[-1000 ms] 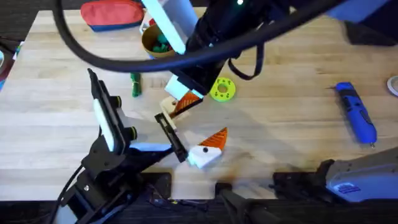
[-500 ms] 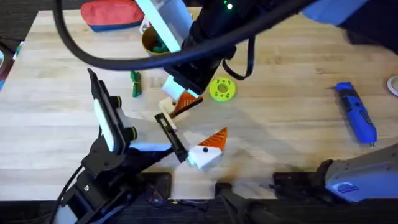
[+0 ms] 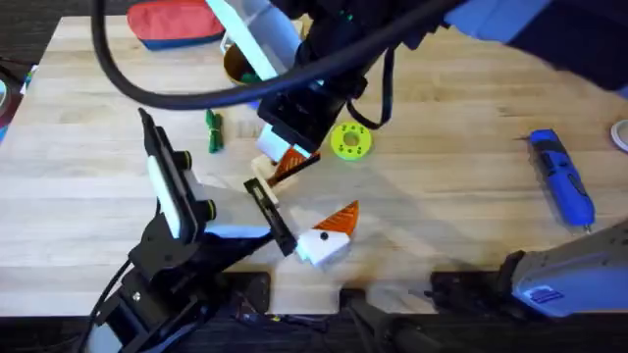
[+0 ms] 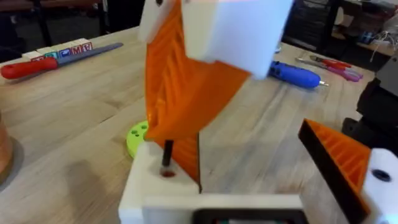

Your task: Pick up the gripper from the table and insert it into the empty holder that is missing its gripper. Then pick up a screw, insert it into the mounting hole, and use the screwdriver to tighten it. Finally, clean up the table by picking up the vegetable and placing it into the bucket.

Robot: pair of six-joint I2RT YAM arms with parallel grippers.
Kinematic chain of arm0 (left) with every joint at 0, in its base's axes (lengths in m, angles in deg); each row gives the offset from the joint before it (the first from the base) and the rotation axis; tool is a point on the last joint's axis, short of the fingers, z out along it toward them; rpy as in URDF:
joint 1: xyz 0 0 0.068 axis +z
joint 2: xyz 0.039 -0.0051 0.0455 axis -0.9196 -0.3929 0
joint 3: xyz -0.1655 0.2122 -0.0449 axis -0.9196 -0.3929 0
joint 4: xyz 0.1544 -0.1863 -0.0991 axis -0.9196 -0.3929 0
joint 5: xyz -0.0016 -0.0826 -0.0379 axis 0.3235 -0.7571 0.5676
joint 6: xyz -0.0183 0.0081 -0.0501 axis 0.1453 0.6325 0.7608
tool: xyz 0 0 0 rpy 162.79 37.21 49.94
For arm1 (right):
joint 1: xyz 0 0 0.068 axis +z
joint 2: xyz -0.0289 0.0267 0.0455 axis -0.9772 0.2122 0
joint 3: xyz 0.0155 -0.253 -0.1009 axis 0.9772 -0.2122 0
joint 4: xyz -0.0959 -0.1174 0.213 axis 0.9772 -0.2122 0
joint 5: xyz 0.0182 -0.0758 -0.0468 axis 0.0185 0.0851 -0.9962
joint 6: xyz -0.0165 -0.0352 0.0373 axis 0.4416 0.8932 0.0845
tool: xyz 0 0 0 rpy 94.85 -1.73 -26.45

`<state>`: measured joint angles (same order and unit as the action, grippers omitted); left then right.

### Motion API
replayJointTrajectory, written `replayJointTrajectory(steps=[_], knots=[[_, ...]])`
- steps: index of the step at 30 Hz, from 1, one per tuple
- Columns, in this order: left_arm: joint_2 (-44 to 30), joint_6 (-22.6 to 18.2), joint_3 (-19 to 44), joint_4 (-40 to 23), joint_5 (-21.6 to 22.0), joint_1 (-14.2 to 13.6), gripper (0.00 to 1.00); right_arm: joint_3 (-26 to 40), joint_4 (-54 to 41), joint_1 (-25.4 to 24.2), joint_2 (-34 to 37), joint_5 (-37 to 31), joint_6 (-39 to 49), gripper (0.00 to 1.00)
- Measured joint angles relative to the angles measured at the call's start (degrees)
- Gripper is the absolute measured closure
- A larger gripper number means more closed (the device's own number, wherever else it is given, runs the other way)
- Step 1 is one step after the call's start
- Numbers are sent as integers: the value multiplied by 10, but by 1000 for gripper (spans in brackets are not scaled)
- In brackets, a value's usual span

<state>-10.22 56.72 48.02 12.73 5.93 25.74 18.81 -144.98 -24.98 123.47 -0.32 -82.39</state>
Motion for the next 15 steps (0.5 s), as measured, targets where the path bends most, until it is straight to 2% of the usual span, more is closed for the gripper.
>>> replayJointTrajectory(steps=[15], knots=[[0,0,0,0,0,0,13,0,-1,0,0,8,0,998]])
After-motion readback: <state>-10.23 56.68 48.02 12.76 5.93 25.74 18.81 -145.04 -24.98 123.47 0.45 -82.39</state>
